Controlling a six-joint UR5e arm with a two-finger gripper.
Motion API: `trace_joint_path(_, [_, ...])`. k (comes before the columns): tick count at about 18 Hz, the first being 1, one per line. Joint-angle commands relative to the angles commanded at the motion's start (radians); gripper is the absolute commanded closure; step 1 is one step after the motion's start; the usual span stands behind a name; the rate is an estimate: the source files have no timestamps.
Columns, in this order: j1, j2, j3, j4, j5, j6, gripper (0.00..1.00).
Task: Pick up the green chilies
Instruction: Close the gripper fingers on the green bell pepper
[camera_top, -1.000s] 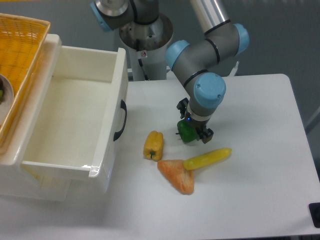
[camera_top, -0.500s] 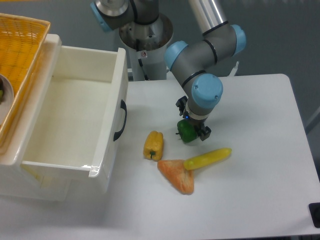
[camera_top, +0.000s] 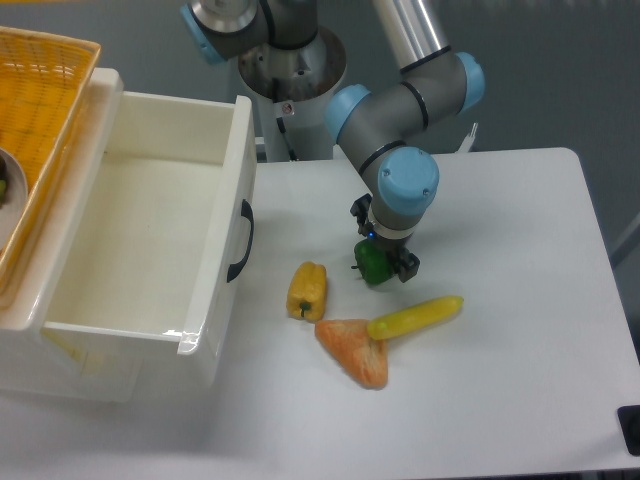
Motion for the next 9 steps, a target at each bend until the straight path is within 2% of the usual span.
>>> trace_joint_path(6, [0.0, -0.008, 0.003, 0.005, 0.0, -0.002, 0.01])
trace_joint_path(9, [-0.002, -0.014, 0.006, 0.005, 0.002, -0.003, 0.08])
